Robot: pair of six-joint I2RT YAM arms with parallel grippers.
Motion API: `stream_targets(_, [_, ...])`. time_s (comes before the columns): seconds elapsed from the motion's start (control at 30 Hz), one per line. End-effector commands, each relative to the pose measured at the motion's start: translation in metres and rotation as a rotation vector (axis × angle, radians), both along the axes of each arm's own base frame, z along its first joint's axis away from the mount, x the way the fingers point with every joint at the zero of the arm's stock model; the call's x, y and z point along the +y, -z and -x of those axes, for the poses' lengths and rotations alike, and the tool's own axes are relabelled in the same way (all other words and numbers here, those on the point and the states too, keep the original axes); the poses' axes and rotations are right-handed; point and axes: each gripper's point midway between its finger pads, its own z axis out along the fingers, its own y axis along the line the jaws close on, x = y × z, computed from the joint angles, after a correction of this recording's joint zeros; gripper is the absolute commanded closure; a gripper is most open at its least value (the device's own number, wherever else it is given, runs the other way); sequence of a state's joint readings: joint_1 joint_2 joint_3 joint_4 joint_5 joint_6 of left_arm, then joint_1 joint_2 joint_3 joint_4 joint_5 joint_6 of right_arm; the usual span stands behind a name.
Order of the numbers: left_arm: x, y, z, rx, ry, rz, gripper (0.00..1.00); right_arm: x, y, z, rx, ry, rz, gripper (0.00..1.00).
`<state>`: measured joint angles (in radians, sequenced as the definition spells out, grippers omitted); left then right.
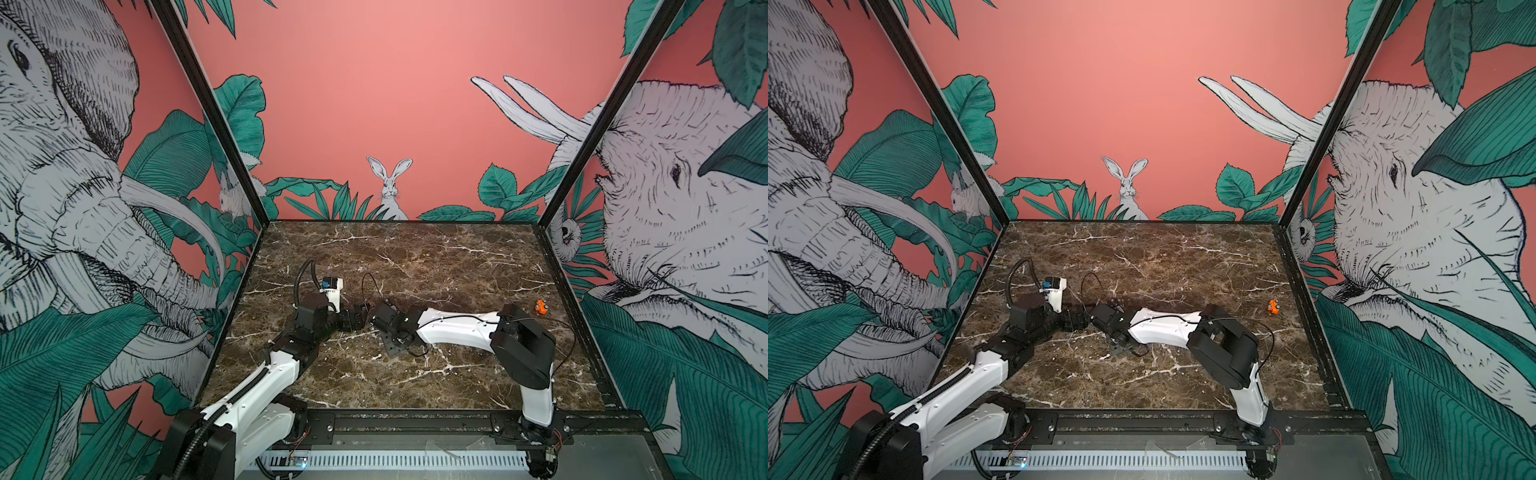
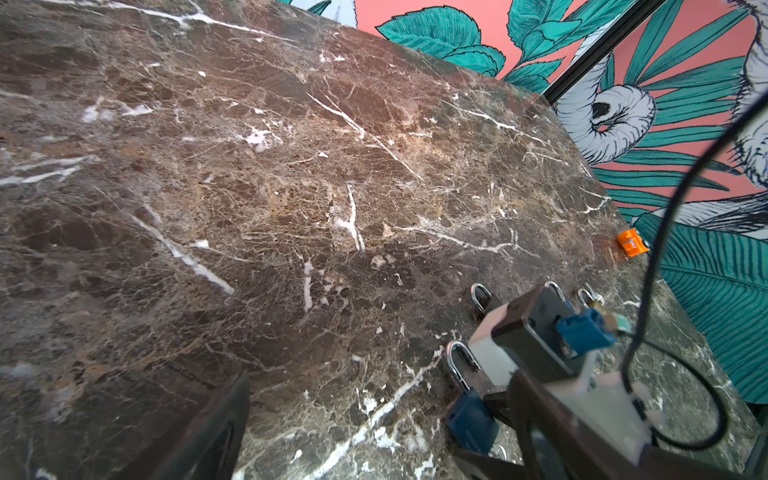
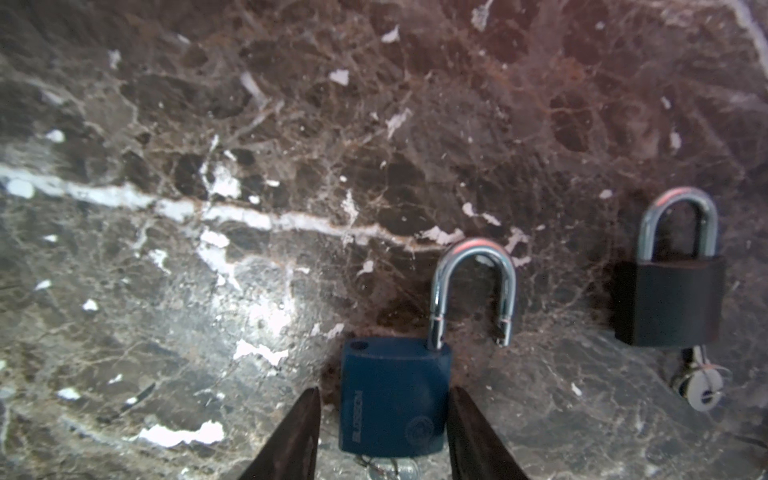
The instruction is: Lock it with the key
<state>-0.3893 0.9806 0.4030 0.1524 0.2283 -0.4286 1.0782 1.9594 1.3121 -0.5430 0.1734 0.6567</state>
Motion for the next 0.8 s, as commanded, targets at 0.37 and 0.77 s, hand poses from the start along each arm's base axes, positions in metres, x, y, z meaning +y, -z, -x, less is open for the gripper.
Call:
stream_targets(0.37, [-0.013,0.001,-0.005,0.011,0.042,0.055,0.04,-0.019,0.009,0.007,0.025,-0.038,0.078,0.63])
stream_targets(0.77, [-0.024,0.015,-0.004,0.08,0.088,0.079,0.05,-0.005,-0.032,-0.007,-0.167,-0.266,-0.105,0.88])
